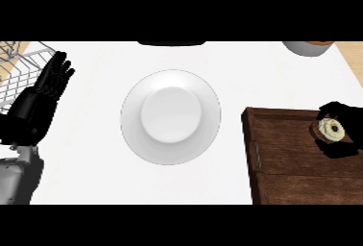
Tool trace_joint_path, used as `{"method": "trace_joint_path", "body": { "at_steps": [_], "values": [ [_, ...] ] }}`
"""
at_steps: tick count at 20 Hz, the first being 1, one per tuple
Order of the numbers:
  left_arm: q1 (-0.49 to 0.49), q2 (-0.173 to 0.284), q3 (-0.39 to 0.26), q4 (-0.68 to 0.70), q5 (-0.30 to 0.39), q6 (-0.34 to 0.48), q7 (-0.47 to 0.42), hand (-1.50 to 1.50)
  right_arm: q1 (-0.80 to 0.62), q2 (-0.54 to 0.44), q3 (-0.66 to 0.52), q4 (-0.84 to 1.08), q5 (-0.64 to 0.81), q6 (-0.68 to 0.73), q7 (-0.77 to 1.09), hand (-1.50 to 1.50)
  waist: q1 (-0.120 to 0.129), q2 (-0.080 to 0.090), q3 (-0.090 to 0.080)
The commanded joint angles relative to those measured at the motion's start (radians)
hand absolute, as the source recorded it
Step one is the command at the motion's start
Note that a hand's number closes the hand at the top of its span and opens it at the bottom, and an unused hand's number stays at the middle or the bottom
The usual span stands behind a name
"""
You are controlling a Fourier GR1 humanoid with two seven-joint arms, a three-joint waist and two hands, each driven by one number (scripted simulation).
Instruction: Pick the cupcake from the tray and place it in the plate
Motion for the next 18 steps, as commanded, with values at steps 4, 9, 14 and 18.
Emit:
{"method": "trace_joint_path", "body": {
  "at_steps": [4,9,14,18],
  "values": [
    [-0.005,-0.025,0.027,0.079,0.001,-0.044,-0.06,0.0,-0.026,0.023,-0.082,0.035,0.061,-0.103,0.011,1.5,0.0,0.011,0.01],
    [0.02,-0.028,-0.001,-0.1,-0.031,0.01,0.065,0.0,0.054,0.052,-0.104,-0.29,-0.079,0.001,0.025,1.5,-0.007,0.003,0.009],
    [0.041,-0.026,0.008,-0.038,-0.042,-0.007,-0.003,0.0,0.061,0.13,-0.114,-0.466,-0.236,0.024,-0.043,1.5,-0.01,0.003,0.009],
    [-0.001,-0.023,0.023,-0.03,-0.02,-0.016,0.039,0.0,0.048,0.213,-0.092,-0.611,-0.325,0.066,0.026,1.5,-0.009,0.004,0.009]
  ]
}}
